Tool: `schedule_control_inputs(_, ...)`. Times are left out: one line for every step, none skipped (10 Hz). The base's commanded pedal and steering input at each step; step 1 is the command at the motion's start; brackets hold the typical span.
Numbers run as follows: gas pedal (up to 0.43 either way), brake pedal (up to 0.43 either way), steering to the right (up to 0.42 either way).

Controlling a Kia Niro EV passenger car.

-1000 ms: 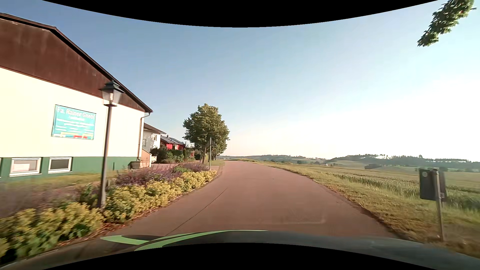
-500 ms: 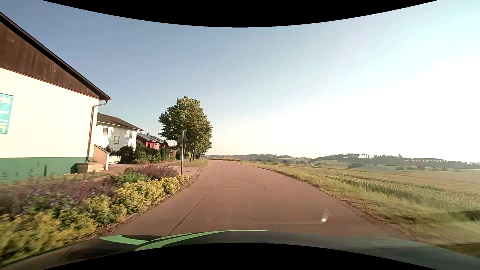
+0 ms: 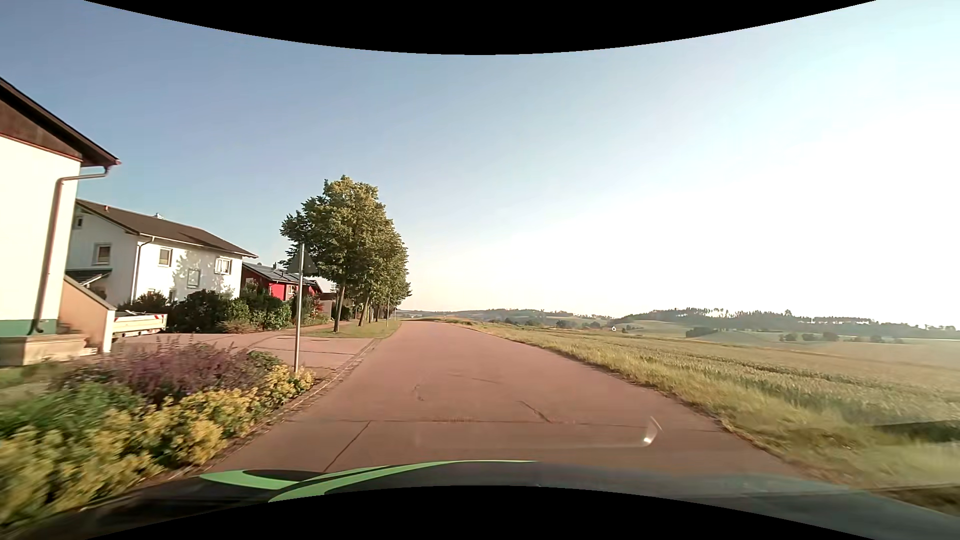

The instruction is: Follow the waypoints while adhering to traffic rules and regulations

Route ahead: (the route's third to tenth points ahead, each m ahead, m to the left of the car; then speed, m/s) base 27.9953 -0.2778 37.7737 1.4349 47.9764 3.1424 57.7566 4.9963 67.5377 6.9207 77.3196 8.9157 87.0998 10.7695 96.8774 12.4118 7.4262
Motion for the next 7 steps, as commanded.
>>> schedule_control_inputs(0.000,0.000,0.002)
schedule_control_inputs(0.000,0.000,-0.002)
schedule_control_inputs(0.000,0.000,-0.005)
schedule_control_inputs(0.000,0.000,-0.008)
schedule_control_inputs(0.000,0.000,-0.011)
schedule_control_inputs(0.000,0.000,-0.014)
schedule_control_inputs(0.000,0.000,-0.016)
